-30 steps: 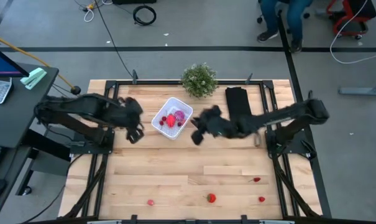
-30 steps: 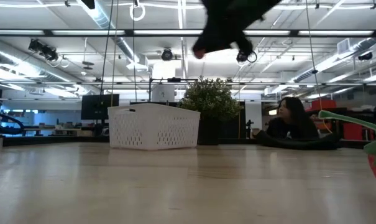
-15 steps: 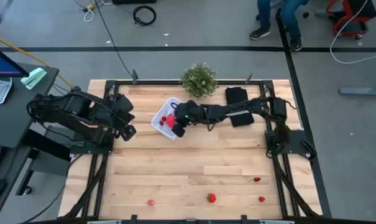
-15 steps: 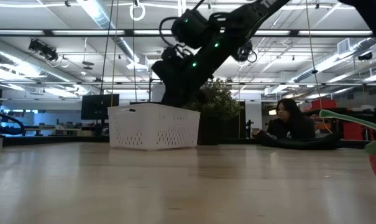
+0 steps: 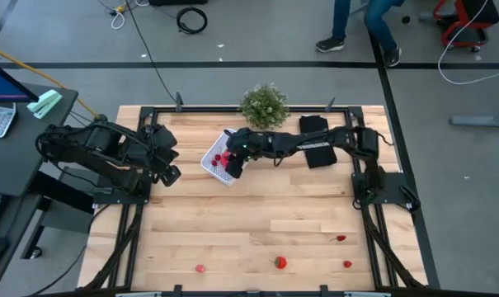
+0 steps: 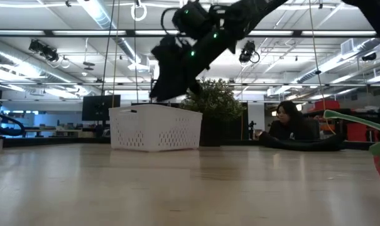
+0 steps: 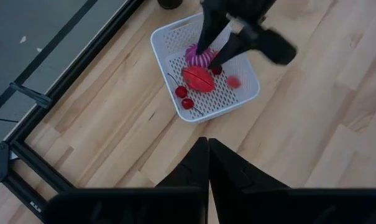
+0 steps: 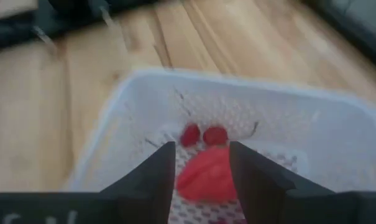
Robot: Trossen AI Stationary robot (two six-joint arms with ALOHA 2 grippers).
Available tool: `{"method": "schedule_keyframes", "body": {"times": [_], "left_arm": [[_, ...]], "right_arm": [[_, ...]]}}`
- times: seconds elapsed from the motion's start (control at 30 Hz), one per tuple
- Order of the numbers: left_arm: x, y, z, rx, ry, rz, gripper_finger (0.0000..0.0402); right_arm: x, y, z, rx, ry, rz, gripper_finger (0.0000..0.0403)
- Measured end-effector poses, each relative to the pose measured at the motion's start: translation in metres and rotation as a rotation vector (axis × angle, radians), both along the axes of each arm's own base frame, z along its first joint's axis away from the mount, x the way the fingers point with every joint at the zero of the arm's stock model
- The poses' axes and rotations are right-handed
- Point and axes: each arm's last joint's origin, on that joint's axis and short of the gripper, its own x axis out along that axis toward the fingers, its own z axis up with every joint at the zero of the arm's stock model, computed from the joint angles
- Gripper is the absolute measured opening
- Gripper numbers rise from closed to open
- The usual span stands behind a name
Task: Pick and placing Produce into tupperware
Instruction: Put the pink peach into the white basket
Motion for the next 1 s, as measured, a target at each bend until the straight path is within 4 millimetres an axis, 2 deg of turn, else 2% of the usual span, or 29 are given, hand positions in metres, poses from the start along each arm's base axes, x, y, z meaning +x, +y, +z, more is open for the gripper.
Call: {"method": "schedule_keyframes", "body": {"times": [0.13, 0.23, 0.37, 0.5, 0.6, 0.77, 0.87, 1.0], "left_arm": [[0.0, 0.0, 0.0, -0.009, -0.006, 0.014, 0.001], [0.0, -0.001, 0.0, -0.027, -0.018, 0.034, 0.0018], [-0.002, -0.008, 0.0, -0.058, -0.039, 0.037, 0.0026], [0.001, -0.028, -0.01, -0.086, -0.035, -0.008, 0.0023], [0.005, -0.052, -0.032, -0.124, -0.038, -0.05, 0.0015], [0.014, -0.099, -0.09, -0.252, -0.141, -0.137, 0.0009], [0.017, -0.12, -0.123, -0.373, -0.224, -0.195, 0.0012], [0.018, -0.133, -0.159, -0.528, -0.26, -0.278, 0.0027]], "right_arm": [[-0.018, 0.008, 0.031, 0.025, 0.026, 0.009, 0.017], [-0.043, 0.024, 0.061, 0.109, 0.088, 0.04, 0.0167], [-0.084, 0.062, 0.087, 0.223, 0.258, 0.085, 0.0156], [-0.114, 0.112, 0.106, 0.217, 0.342, 0.136, 0.0145], [-0.128, 0.155, 0.111, 0.154, 0.34, 0.179, 0.0139], [-0.147, 0.22, 0.107, 0.029, 0.306, 0.227, 0.0138], [-0.155, 0.245, 0.1, -0.035, 0.293, 0.227, 0.0142], [-0.161, 0.262, 0.094, -0.036, 0.28, 0.192, 0.0155]]}}
